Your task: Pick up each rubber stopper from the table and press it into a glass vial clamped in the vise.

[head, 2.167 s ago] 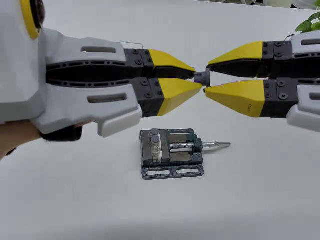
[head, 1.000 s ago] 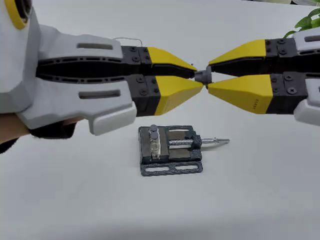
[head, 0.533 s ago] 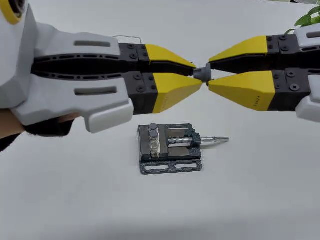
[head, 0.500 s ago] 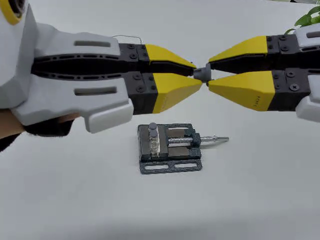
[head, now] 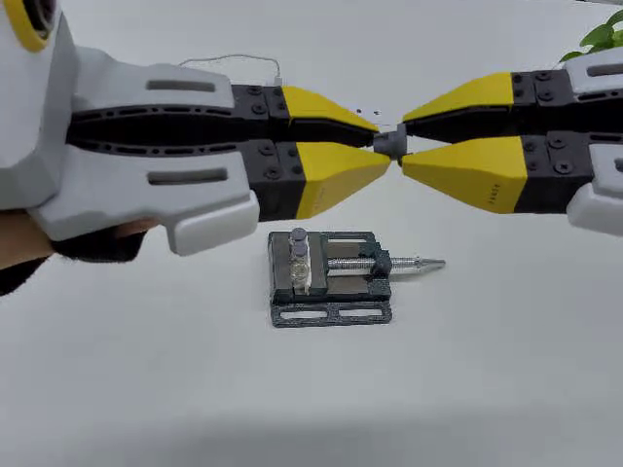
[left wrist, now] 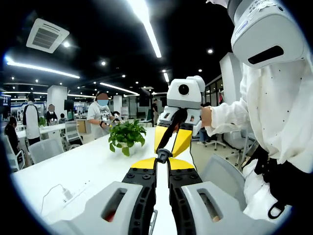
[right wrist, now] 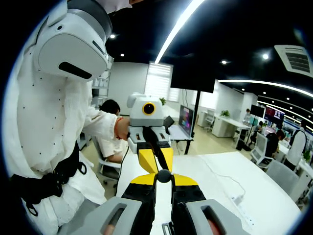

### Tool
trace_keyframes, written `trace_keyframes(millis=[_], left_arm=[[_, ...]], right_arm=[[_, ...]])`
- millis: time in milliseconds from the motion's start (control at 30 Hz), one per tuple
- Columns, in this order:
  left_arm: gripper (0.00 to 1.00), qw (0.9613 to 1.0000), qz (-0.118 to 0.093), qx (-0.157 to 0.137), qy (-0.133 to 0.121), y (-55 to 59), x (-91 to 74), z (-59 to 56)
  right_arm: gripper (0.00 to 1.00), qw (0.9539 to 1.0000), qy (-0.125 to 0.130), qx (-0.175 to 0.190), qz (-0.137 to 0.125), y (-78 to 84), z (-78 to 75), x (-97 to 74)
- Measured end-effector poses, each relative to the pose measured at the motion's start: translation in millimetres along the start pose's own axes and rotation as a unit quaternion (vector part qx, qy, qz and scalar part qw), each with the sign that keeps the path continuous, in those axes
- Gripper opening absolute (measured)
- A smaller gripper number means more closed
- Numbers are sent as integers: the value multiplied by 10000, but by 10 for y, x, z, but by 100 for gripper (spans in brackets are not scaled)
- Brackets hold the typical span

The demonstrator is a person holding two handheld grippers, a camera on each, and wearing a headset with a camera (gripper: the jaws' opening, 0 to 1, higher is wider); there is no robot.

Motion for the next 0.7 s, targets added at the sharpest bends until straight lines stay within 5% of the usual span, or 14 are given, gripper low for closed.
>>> trace_keyframes(millis=[467, 700], left_arm=[[19, 9994, 75, -129, -316, 230, -166, 41], [33, 9977, 323, -199, -568, 492, -228, 85]], right_arm=[[5, 9990, -226, 178, 333, 140, -48, 179], [5, 9962, -236, 396, 741, 318, -188, 303]])
Point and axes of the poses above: the centre of the closed fingertips' face, and the gripper's own axes: x roughly forward along the fingers, z roughly to its left, y roughly out of its underside, the point moved 3 cm from there along -x, roughly backward along the fingers, and after that the axes turned 5 degrees about z, right-handed, at the moved point
